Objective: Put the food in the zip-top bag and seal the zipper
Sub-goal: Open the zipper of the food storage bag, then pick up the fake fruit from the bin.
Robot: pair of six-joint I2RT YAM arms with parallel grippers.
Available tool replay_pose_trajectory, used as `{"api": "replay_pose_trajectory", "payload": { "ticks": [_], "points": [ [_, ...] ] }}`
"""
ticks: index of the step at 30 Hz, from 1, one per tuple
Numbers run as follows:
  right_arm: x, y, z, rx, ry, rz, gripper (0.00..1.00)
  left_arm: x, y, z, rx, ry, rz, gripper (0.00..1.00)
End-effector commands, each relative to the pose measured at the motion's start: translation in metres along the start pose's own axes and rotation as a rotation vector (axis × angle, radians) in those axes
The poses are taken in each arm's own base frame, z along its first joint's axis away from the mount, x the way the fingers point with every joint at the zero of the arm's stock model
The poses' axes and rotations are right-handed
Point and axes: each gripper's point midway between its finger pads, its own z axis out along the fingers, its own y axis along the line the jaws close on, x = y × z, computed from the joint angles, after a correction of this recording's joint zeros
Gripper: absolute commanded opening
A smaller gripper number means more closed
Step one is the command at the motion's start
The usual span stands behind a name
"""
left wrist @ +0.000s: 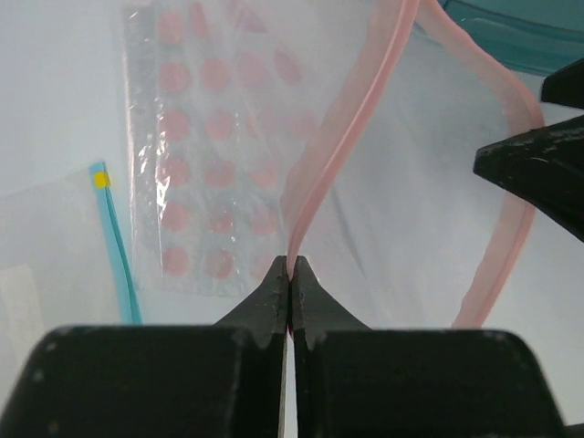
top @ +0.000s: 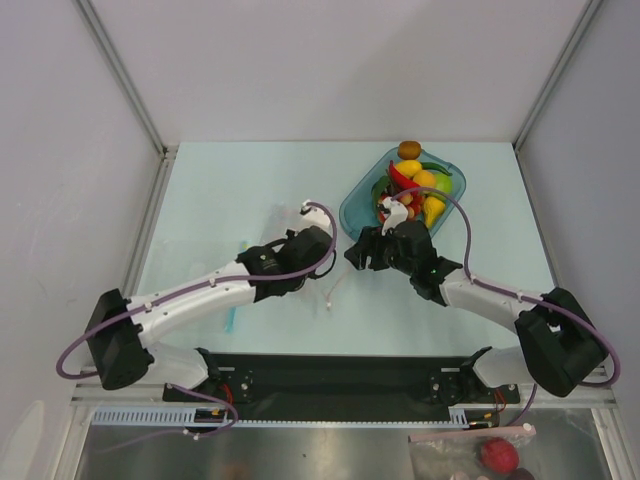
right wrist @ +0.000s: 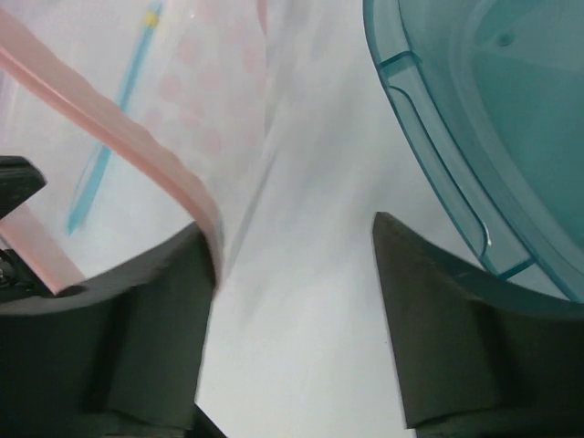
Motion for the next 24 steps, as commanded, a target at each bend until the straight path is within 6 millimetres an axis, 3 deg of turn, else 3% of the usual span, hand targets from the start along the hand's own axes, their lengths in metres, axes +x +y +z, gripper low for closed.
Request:
{"api": "replay_pose_trajectory", "payload": {
  "ticks": [1, 8, 12, 20, 23, 24],
  "points": [
    [-0.031, 0.017, -0.007, -0.051, -0.087, -0.050, 0.75, -0.007, 0.005, 0.007, -0.072, 0.000, 0.023, 0.00],
    [-0.044, 0.026, -0.027, -0.099, -0.156, -0.096, 0.80, -0.004, 0.009, 0.023, -0.097, 0.007, 0.018, 0.00],
    [-0.055, 0.027, -0.042, -0.090, -0.214, -0.102, 0.81, -0.007, 0.008, 0.022, -0.080, -0.006, 0.001, 0.00],
    [-0.080, -0.033, -0.047, 0.164, -0.286, -0.047, 0.78, -0.013, 0.002, 0.015, -0.015, -0.050, -0.020, 0.00],
    [-0.095, -0.051, -0.038, 0.245, -0.287, -0.025, 0.80, -0.014, 0.001, 0.012, 0.001, -0.054, -0.027, 0.00],
    [-0.111, -0.049, -0.037, 0.253, -0.311, -0.022, 0.81, -0.015, 0.000, 0.011, 0.007, -0.056, -0.027, 0.00]
  ]
}}
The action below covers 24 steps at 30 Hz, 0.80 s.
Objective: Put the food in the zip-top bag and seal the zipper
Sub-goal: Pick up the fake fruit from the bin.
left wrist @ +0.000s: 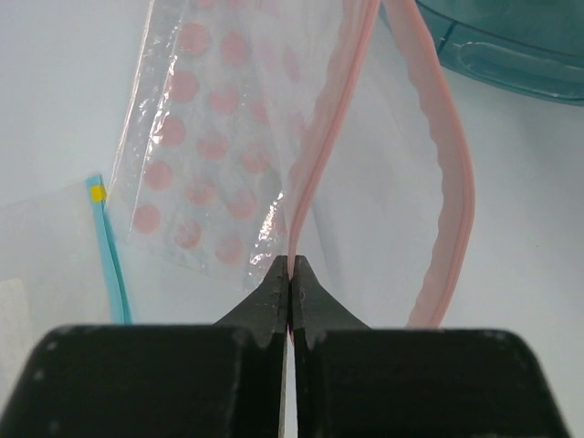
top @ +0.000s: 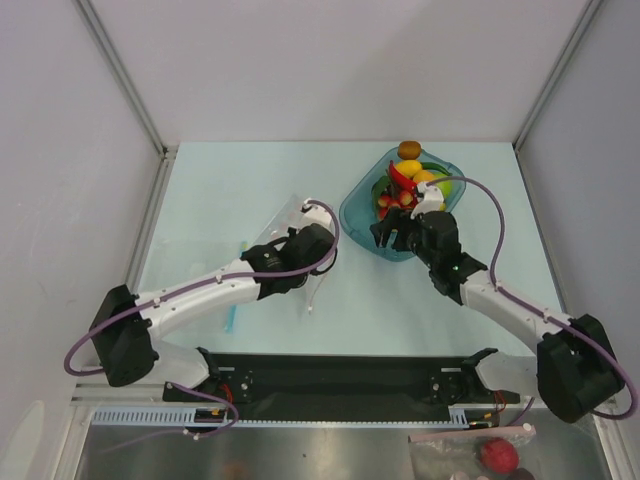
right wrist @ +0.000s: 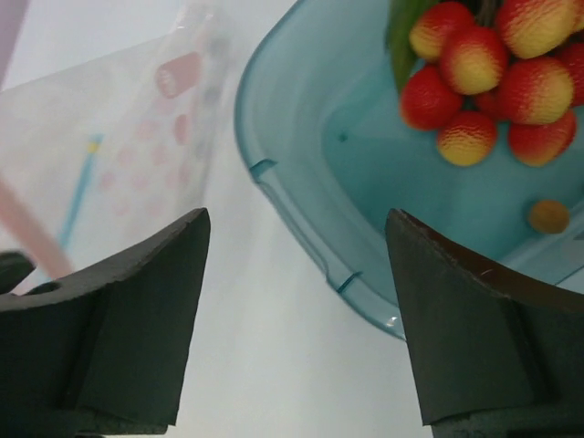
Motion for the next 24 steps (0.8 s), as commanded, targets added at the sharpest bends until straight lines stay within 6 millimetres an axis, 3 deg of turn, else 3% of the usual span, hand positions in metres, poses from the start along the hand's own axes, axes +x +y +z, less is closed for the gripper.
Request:
{"api": "replay_pose_trajectory", "payload": {
  "ticks": [1, 3, 4, 6, 7, 9, 11, 13, 14, 15, 17, 18, 20, 21, 23, 24],
  "points": [
    [-0.046, -0.013, 0.017, 0.111, -0.085, 0.005, 0.84, -0.017, -0.003, -0.009, 0.049, -0.060, -0.035, 0.01],
    [-0.042, -0.024, 0.033, 0.161, -0.051, -0.016, 0.84, -0.017, -0.002, -0.010, 0.052, -0.064, -0.038, 0.00],
    [-0.060, -0.023, 0.039, 0.178, -0.081, -0.031, 0.82, -0.017, -0.003, -0.010, 0.055, -0.064, -0.039, 0.00],
    [-0.055, -0.034, 0.056, 0.215, -0.036, -0.084, 0.74, -0.017, -0.004, -0.010, 0.063, -0.061, -0.040, 0.00],
    [-0.071, -0.033, 0.063, 0.208, -0.054, -0.091, 0.72, -0.016, -0.005, -0.009, 0.066, -0.057, -0.038, 0.00],
    [-0.059, -0.046, 0.080, 0.224, 0.001, -0.119, 0.70, -0.016, -0.006, -0.010, 0.069, -0.057, -0.037, 0.01],
    [-0.069, -0.053, 0.093, 0.231, 0.009, -0.130, 0.67, -0.016, -0.007, -0.009, 0.070, -0.052, -0.034, 0.00],
    [-0.060, -0.066, 0.109, 0.255, 0.053, -0.156, 0.63, -0.015, -0.007, -0.010, 0.070, -0.045, -0.030, 0.00],
    [-0.070, -0.065, 0.115, 0.259, 0.048, -0.170, 0.63, -0.015, -0.007, -0.010, 0.072, -0.044, -0.031, 0.00],
    [-0.069, -0.072, 0.121, 0.277, 0.063, -0.198, 0.63, -0.016, -0.007, -0.011, 0.073, -0.046, -0.034, 0.00],
    [-0.048, -0.090, 0.135, 0.328, 0.148, -0.234, 0.66, -0.014, -0.008, -0.011, 0.080, -0.043, -0.033, 0.00],
    [-0.059, -0.091, 0.143, 0.339, 0.140, -0.257, 0.67, -0.015, -0.008, -0.011, 0.083, -0.045, -0.036, 0.00],
    [-0.038, -0.112, 0.154, 0.405, 0.221, -0.278, 0.69, -0.014, -0.011, -0.011, 0.094, -0.041, -0.036, 0.00],
    [-0.049, -0.112, 0.161, 0.421, 0.205, -0.283, 0.69, -0.013, -0.012, -0.011, 0.100, -0.037, -0.035, 0.00],
    [-0.031, -0.127, 0.168, 0.451, 0.269, -0.304, 0.69, -0.014, -0.013, -0.012, 0.109, -0.037, -0.036, 0.01],
    [-0.034, -0.126, 0.173, 0.449, 0.268, -0.312, 0.69, -0.014, -0.013, -0.012, 0.109, -0.036, -0.037, 0.00]
  ]
}}
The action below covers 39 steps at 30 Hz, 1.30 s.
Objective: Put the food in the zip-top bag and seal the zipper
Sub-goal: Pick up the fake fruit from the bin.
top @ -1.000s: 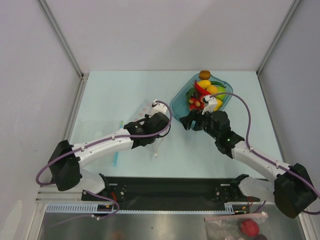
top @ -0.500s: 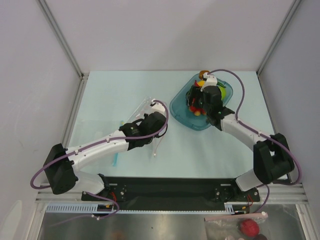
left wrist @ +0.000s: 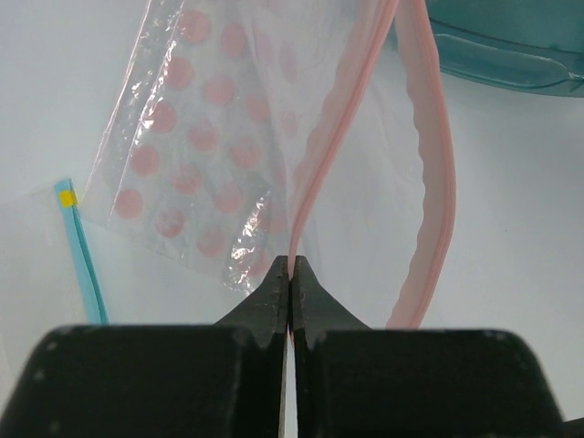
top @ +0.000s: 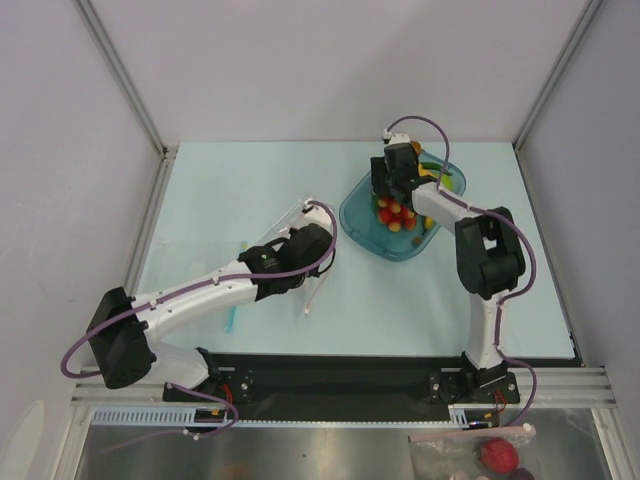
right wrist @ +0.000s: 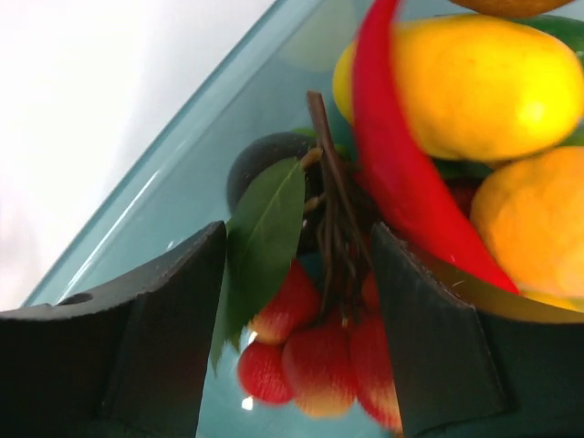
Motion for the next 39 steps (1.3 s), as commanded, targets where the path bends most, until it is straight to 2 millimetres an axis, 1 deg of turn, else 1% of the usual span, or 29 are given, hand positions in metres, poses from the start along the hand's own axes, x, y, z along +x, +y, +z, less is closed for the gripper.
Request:
{"api": "replay_pose_trajectory", "payload": {
  "ticks": [1, 2, 3, 4, 5, 8, 9, 10, 11, 12, 13, 14, 15, 16, 17, 18, 19, 20, 21, 22, 23, 24, 25, 26, 28, 30, 31, 36, 39],
  "points": [
    [0.002, -0.014, 0.010, 0.068, 0.058, -0.076, 0.69, -0.013, -0.003, -0.008, 0.039, -0.036, -0.019, 0.00],
    [0.018, -0.014, 0.018, 0.074, 0.107, -0.090, 0.69, -0.014, -0.003, -0.009, 0.038, -0.039, -0.018, 0.00],
    [0.020, -0.015, 0.021, 0.082, 0.120, -0.093, 0.69, -0.014, -0.003, -0.009, 0.038, -0.040, -0.019, 0.00],
    [0.015, -0.016, 0.024, 0.094, 0.118, -0.091, 0.68, -0.014, -0.003, -0.011, 0.038, -0.042, -0.017, 0.00],
    [0.028, -0.017, 0.029, 0.101, 0.158, -0.103, 0.67, -0.013, -0.003, -0.011, 0.036, -0.042, -0.018, 0.00],
    [0.028, -0.018, 0.029, 0.111, 0.165, -0.094, 0.45, -0.014, -0.004, -0.012, 0.043, -0.045, -0.020, 0.01],
    [0.022, -0.017, 0.024, 0.104, 0.151, -0.089, 0.34, -0.014, -0.004, -0.011, 0.046, -0.043, -0.021, 0.00],
    [0.017, -0.015, 0.020, 0.094, 0.137, -0.084, 0.19, -0.013, -0.005, -0.011, 0.048, -0.039, -0.019, 0.00],
    [0.022, -0.017, 0.017, 0.091, 0.131, -0.074, 0.14, -0.013, -0.006, -0.011, 0.053, -0.038, -0.019, 0.00],
    [-0.003, -0.013, 0.003, 0.070, 0.052, -0.053, 0.10, -0.012, -0.008, -0.011, 0.059, -0.035, -0.016, 0.00],
    [0.012, -0.014, -0.002, 0.066, 0.063, -0.052, 0.09, -0.012, -0.008, -0.011, 0.060, -0.035, -0.016, 0.00],
    [-0.010, -0.014, -0.021, 0.053, -0.001, -0.031, 0.06, -0.012, -0.008, -0.011, 0.061, -0.033, -0.015, 0.00],
    [-0.021, -0.012, -0.028, 0.042, -0.055, -0.009, 0.05, -0.011, -0.009, -0.010, 0.065, -0.030, -0.013, 0.00],
    [-0.008, -0.015, -0.035, 0.040, -0.046, -0.003, 0.03, -0.011, -0.010, -0.010, 0.066, -0.028, -0.012, 0.00],
    [-0.025, -0.014, -0.053, 0.026, -0.102, 0.028, 0.00, -0.012, -0.009, -0.011, 0.066, -0.031, -0.015, 0.00],
    [-0.030, -0.015, -0.061, 0.019, -0.139, 0.045, 0.00, -0.010, -0.010, -0.010, 0.068, -0.027, -0.013, 0.00],
    [-0.022, -0.016, -0.066, 0.014, -0.147, 0.053, 0.00, -0.010, -0.011, -0.010, 0.068, -0.025, -0.013, 0.00],
    [-0.021, -0.015, -0.073, -0.003, -0.159, 0.063, 0.00, -0.010, -0.011, -0.010, 0.070, -0.024, -0.013, 0.00],
    [-0.041, -0.014, -0.093, -0.021, -0.226, 0.081, 0.00, -0.009, -0.012, -0.009, 0.077, -0.021, -0.010, 0.00],
    [-0.042, -0.012, -0.101, -0.035, -0.245, 0.082, 0.00, -0.008, -0.014, -0.009, 0.084, -0.017, -0.007, 0.00],
    [-0.028, -0.008, -0.108, -0.052, -0.237, 0.074, 0.00, -0.007, -0.016, -0.009, 0.091, -0.014, -0.007, 0.00],
    [-0.034, -0.005, -0.116, -0.069, -0.274, 0.075, 0.00, -0.008, -0.017, -0.008, 0.098, -0.015, -0.009, 0.00],
    [-0.041, -0.004, -0.132, -0.085, -0.310, 0.084, 0.00, -0.007, -0.020, -0.008, 0.111, -0.011, -0.006, 0.00],
    [-0.034, -0.002, -0.136, -0.097, -0.304, 0.087, 0.00, -0.006, -0.021, -0.007, 0.113, -0.005, -0.005, 0.00],
    [-0.038, 0.000, -0.149, -0.124, -0.315, 0.115, 0.00, -0.005, -0.022, -0.006, 0.112, -0.001, -0.002, 0.00],
    [-0.034, 0.003, -0.154, -0.148, -0.307, 0.145, 0.00, -0.004, -0.021, -0.005, 0.107, 0.000, -0.001, 0.00],
    [-0.037, 0.003, -0.159, -0.156, -0.323, 0.164, 0.00, -0.004, -0.020, -0.005, 0.105, -0.001, -0.001, 0.00],
    [-0.041, 0.003, -0.157, -0.189, -0.334, 0.230, 0.00, -0.003, -0.020, -0.004, 0.097, 0.006, 0.006, 0.00],
    [-0.046, 0.010, -0.164, -0.244, -0.338, 0.248, 0.00, -0.002, -0.018, -0.004, 0.088, 0.006, 0.006, 0.00]
  ]
}}
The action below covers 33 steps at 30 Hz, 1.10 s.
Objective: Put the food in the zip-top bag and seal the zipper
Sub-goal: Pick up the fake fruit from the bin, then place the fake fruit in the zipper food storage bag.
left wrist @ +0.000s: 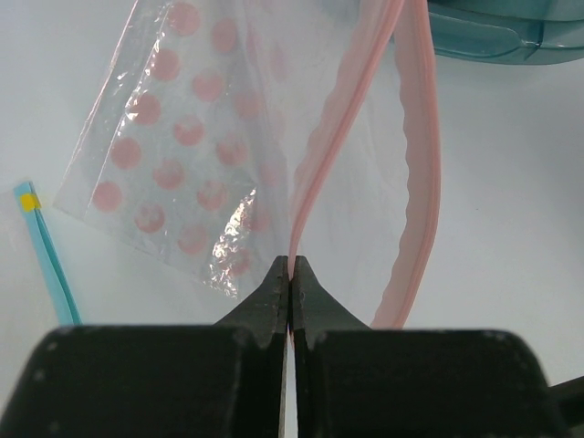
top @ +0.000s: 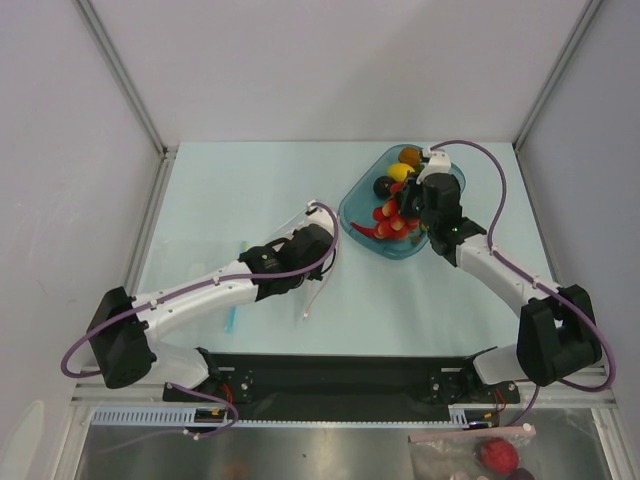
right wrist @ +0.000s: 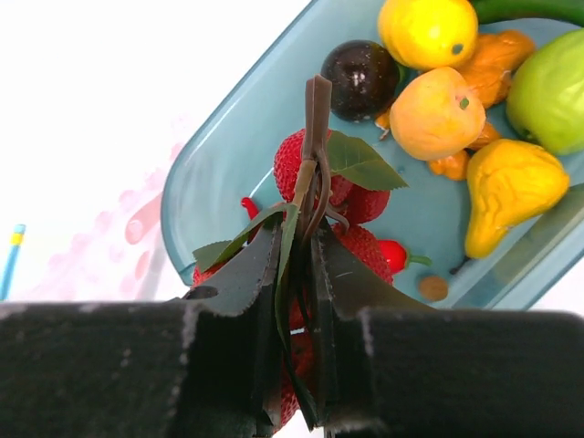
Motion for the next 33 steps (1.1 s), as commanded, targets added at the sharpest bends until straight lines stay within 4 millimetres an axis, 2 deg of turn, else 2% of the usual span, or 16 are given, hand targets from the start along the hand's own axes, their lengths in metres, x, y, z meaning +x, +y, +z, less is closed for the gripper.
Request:
{"api": "replay_pose_trajectory", "payload": {
  "ticks": [1, 4, 5, 7, 8, 10, 11, 13, 15, 16, 19, 20, 25, 30, 31, 33],
  "points": [
    [-0.035, 0.020, -0.009, -0.099, -0.101, 0.071, 0.00, -0.010, -0.002, -0.002, 0.007, -0.028, 0.001, 0.00],
    [-0.033, 0.036, -0.022, -0.187, -0.095, 0.102, 0.00, -0.009, -0.003, -0.002, 0.010, -0.025, 0.004, 0.00],
    [-0.023, 0.043, -0.027, -0.232, -0.069, 0.121, 0.00, -0.009, -0.003, -0.002, 0.010, -0.025, 0.003, 0.00],
    [-0.024, 0.052, -0.041, -0.285, -0.078, 0.143, 0.00, -0.009, -0.005, -0.002, 0.019, -0.025, 0.002, 0.00],
    [-0.011, 0.058, -0.047, -0.324, -0.045, 0.151, 0.00, -0.009, -0.005, -0.002, 0.022, -0.025, 0.002, 0.00],
    [-0.016, 0.071, -0.066, -0.389, -0.073, 0.184, 0.00, -0.010, -0.008, -0.002, 0.038, -0.028, 0.000, 0.00],
    [-0.005, 0.079, -0.073, -0.426, -0.055, 0.189, 0.00, -0.009, -0.008, -0.002, 0.036, -0.027, 0.001, 0.00],
    [-0.013, 0.089, -0.095, -0.475, -0.090, 0.188, 0.00, -0.008, -0.009, -0.001, 0.041, -0.028, 0.002, 0.00],
    [-0.005, 0.096, -0.110, -0.512, -0.099, 0.150, 0.00, -0.010, -0.011, 0.000, 0.050, -0.036, -0.002, 0.00],
    [-0.011, 0.098, -0.124, -0.537, -0.134, 0.141, 0.00, -0.010, -0.012, 0.000, 0.057, -0.036, -0.003, 0.00],
    [-0.002, 0.102, -0.142, -0.603, -0.154, 0.126, 0.00, -0.009, -0.015, 0.003, 0.064, -0.038, -0.005, 0.00],
    [-0.012, 0.105, -0.153, -0.642, -0.204, 0.120, 0.00, -0.009, -0.016, 0.004, 0.067, -0.036, -0.004, 0.00],
    [-0.012, 0.131, -0.185, -0.857, -0.226, 0.062, 0.00, -0.008, -0.016, 0.009, 0.054, -0.022, 0.004, 0.00],
    [0.005, 0.144, -0.174, -0.918, -0.112, 0.094, 0.00, -0.008, -0.016, 0.007, 0.063, -0.034, 0.003, 0.00],
    [0.000, 0.149, -0.178, -0.961, -0.141, 0.096, 0.00, -0.010, -0.017, 0.005, 0.073, -0.045, -0.002, 0.00],
    [0.014, 0.159, -0.183, -1.055, -0.070, 0.125, 0.00, -0.011, -0.023, 0.005, 0.107, -0.054, -0.008, 0.00]
  ]
}}
